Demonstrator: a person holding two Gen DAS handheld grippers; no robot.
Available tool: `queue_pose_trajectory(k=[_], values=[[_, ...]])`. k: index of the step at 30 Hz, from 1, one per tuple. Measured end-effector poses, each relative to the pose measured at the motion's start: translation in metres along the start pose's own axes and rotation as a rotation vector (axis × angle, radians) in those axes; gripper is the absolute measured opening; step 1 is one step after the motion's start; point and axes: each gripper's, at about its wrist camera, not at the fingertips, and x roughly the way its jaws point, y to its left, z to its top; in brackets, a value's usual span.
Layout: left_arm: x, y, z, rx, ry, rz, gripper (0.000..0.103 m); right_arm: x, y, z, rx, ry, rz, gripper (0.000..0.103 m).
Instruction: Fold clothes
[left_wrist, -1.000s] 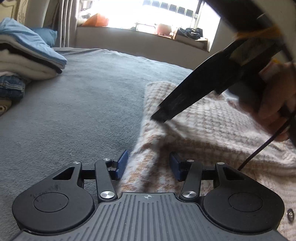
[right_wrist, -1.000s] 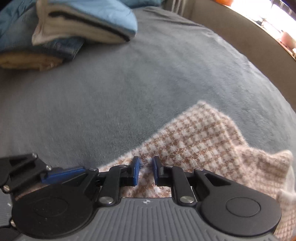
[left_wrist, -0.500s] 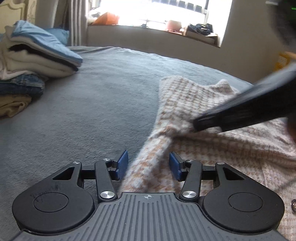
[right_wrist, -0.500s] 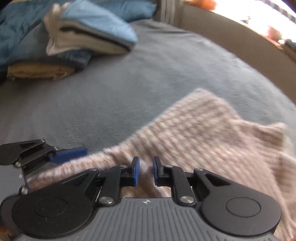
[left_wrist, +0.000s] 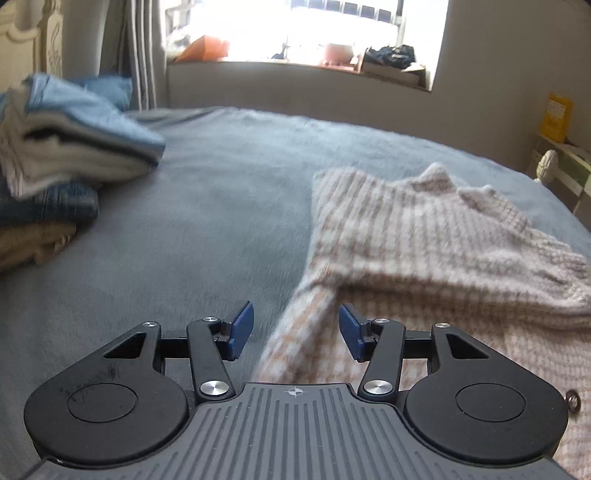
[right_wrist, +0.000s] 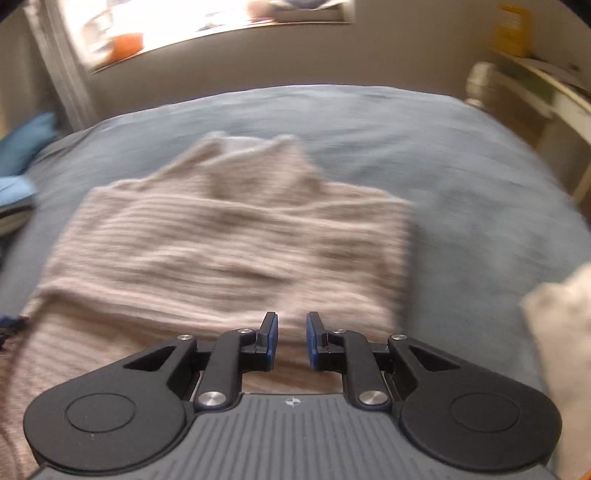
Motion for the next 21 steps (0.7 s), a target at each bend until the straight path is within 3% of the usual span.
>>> queue_pose_trajectory(k=[5, 11, 16, 18, 21], values=[[0.003, -0.020, 0.019, 0.056, -0.029, -0.022, 0.051, -0.001, -0.022, 0.000, 0.080, -0.051, -0.001, 0.017], [0.020, -0.050, 0.023, 0.148, 0.037, -0.051, 0.051, 0.014, -0.024, 0.008, 0.101, -0.113, 0.052, 0.017], [0.021, -0.052, 0.020, 0.134, 0.132, -0.064, 0.051, 0.066, -0.037, -0.015, 0.102, -0.042, 0.002, 0.016], [0.019, -0.050, 0.024, 0.182, 0.167, -0.061, 0.051, 0.065, -0.040, -0.021, 0.111, -0.080, 0.015, 0.016], [0.011, -0.054, 0.038, 0.327, 0.178, -0.001, 0.051, 0.064, -0.037, -0.019, 0.065, -0.077, 0.009, 0.016]])
